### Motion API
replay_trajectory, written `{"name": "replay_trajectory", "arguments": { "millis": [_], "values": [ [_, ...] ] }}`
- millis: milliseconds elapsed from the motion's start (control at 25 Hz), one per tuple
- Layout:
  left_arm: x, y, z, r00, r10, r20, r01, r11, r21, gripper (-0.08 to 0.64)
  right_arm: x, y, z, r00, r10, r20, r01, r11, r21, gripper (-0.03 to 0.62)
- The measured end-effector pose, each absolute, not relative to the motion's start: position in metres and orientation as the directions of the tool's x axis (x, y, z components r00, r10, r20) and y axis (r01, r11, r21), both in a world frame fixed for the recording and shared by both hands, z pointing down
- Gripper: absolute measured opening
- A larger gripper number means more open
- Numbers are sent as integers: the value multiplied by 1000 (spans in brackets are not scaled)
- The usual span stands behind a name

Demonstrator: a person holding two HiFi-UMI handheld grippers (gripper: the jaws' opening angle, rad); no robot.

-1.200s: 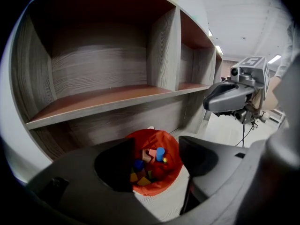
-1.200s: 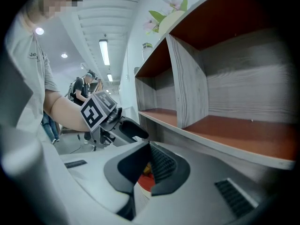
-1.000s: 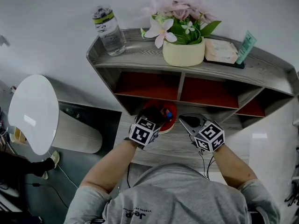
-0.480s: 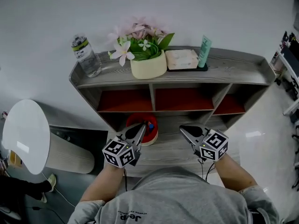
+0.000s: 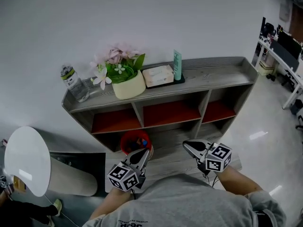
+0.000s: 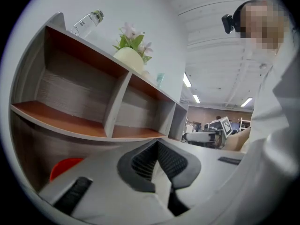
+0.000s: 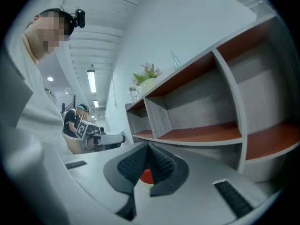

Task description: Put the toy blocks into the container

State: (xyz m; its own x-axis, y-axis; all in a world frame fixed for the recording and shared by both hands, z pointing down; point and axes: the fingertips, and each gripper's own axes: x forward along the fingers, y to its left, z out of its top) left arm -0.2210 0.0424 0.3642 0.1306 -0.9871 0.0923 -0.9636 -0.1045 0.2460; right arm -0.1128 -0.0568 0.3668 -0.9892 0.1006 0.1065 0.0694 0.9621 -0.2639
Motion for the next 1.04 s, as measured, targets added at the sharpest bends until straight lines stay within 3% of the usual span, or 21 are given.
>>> {"name": "replay_trajectory", "arguments": {
  "millis": [1040],
  "values": [
    [-226, 52, 352, 134, -989, 62, -957, -113, 266, 12, -124, -53, 358, -985, 129, 117, 102, 973, -208, 5]
  ]
}}
